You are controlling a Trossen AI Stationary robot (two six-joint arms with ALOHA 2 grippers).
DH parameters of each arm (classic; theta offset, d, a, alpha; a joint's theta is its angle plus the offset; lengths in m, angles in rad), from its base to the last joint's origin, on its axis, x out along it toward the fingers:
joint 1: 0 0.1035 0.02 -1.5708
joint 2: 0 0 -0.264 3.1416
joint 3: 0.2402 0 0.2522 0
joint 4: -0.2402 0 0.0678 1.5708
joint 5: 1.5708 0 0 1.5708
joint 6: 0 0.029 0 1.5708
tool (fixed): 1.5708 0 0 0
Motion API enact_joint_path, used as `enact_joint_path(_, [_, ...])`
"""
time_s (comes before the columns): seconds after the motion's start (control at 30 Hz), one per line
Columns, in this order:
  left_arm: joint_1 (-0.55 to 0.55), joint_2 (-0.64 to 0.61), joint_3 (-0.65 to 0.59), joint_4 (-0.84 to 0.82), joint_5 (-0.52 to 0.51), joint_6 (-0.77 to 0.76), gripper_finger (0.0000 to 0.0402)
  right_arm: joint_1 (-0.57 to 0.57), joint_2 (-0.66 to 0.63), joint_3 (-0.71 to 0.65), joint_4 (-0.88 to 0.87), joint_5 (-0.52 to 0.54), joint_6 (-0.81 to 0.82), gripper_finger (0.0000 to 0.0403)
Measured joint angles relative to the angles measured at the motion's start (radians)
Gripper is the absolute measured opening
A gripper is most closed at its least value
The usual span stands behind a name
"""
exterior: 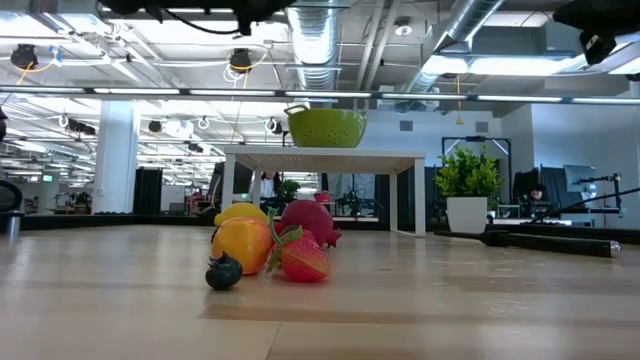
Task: Pick & Place Fruit
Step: Put the yellow lemon into the green strainer bowl
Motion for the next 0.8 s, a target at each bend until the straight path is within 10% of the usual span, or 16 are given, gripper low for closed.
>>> enact_joint_path(0.8, [-0.154,-0.293,-0.217,0.000,-0.004,-0.091,0.0200,0.000,0.000,0.000,0.000,0.000,0.000,0.0017])
